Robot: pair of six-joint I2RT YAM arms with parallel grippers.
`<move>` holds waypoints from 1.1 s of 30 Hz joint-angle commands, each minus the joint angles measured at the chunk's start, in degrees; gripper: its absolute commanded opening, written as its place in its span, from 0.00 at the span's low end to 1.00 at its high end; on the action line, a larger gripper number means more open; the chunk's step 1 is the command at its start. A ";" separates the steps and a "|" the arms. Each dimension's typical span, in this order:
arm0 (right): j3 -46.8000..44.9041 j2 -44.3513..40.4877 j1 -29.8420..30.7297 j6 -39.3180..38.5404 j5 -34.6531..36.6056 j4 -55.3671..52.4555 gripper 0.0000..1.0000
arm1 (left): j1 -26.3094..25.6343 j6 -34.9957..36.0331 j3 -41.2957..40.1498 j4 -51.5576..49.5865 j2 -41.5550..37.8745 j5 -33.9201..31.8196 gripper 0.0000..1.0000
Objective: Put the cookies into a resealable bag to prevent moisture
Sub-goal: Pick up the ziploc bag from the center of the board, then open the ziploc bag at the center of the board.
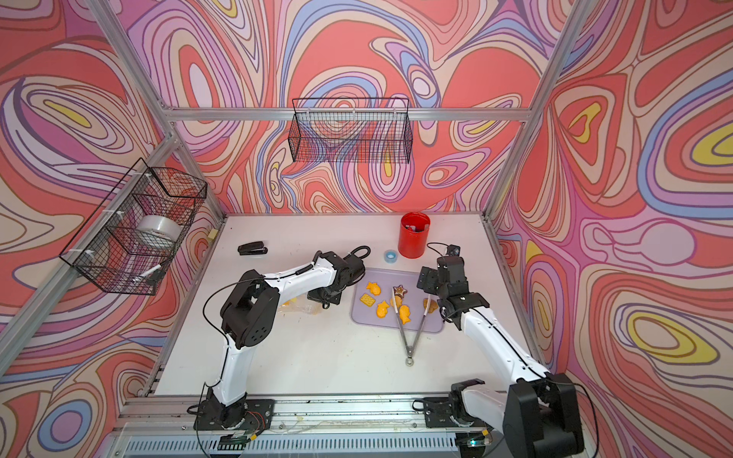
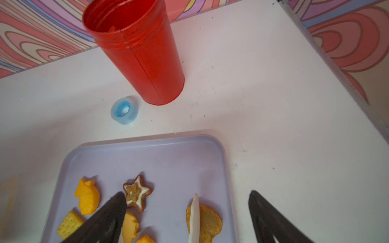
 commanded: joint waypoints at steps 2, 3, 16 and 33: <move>3.28 2.02 2.64 0.14 -12.62 -1.88 0.82 | 2.42 -0.62 -3.55 3.81 -7.75 4.77 0.00; 3.68 2.46 3.38 1.42 -15.69 -1.77 0.79 | 2.87 -0.08 -4.66 5.29 -9.46 6.40 0.00; 10.24 19.28 20.51 21.86 -27.53 12.67 0.78 | 4.19 7.07 -12.78 13.76 -26.15 20.10 0.00; 23.01 38.08 28.19 26.09 -23.00 7.19 0.74 | 5.69 6.37 -13.74 15.51 -31.28 22.18 0.00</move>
